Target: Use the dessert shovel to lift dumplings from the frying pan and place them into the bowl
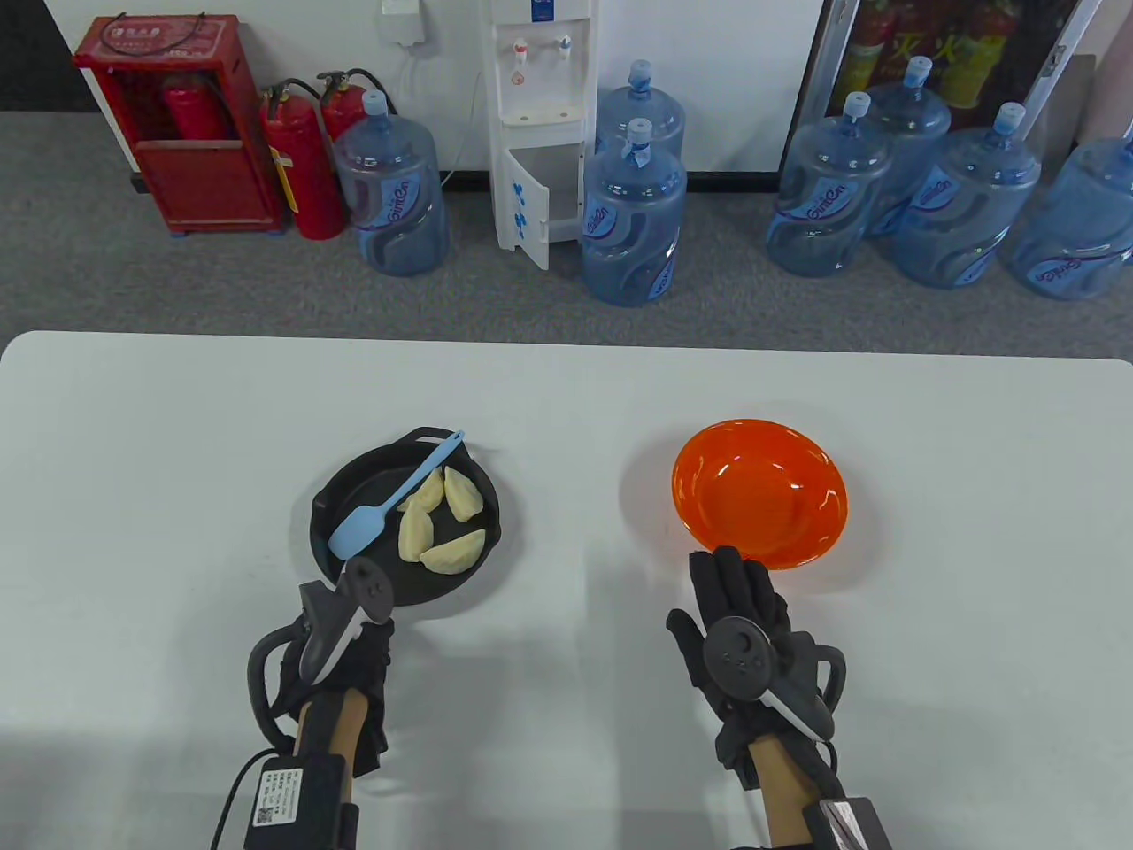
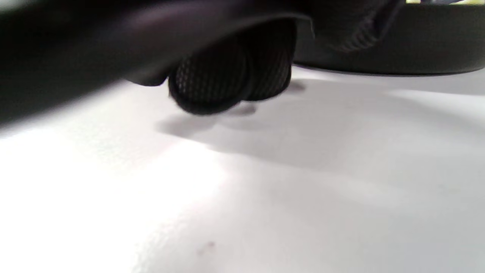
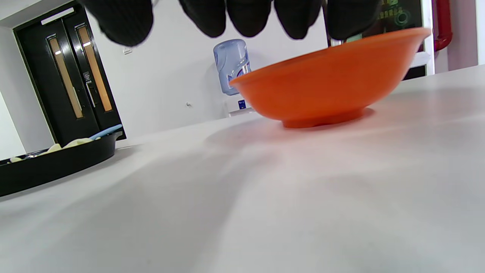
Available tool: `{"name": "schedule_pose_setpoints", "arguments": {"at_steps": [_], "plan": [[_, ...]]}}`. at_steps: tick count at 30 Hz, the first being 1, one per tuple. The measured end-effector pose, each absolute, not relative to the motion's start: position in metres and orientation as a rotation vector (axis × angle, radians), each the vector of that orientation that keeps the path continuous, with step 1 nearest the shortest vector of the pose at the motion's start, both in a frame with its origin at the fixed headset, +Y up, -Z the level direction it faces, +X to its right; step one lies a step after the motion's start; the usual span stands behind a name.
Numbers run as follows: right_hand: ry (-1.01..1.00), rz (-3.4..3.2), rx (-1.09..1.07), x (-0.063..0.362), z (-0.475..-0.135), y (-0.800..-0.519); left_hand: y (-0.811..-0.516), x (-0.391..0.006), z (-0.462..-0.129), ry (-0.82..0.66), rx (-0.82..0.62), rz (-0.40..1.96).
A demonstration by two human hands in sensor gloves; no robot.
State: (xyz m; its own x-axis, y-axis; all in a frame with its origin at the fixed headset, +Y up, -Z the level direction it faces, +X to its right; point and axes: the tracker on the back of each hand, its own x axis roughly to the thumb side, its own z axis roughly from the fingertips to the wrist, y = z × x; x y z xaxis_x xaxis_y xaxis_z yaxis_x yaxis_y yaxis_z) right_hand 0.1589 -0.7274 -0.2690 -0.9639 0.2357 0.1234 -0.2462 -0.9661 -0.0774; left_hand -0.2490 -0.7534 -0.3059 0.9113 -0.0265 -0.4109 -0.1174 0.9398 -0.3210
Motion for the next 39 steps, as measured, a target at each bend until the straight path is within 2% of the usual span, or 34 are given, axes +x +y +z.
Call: {"name": "schedule_pose_setpoints", "arguments": {"at_steps": [4,13,21,28,39], "plan": [[-0.134,2.888,0.158,0.16,-0.269,-0.727,-0.757,-0.259,-0.305,0.411,-0.309,0.096],[-0.137,2.879,0.133,0.164,-0.269,-0.727,-0.751,-0.269,-0.307,0.368,-0.172,-0.036],[-0.14,2.873,0.117,0.167,-0.27,-0.727,-0.745,-0.281,-0.307,0.255,-0.119,-0.094],[-0.143,2.869,0.102,0.169,-0.27,-0.727,-0.735,-0.285,-0.306,0.15,-0.077,-0.046],[-0.152,2.852,0.067,0.175,-0.27,-0.727,-0.72,-0.271,-0.295,-0.111,0.0,-0.035]]}}
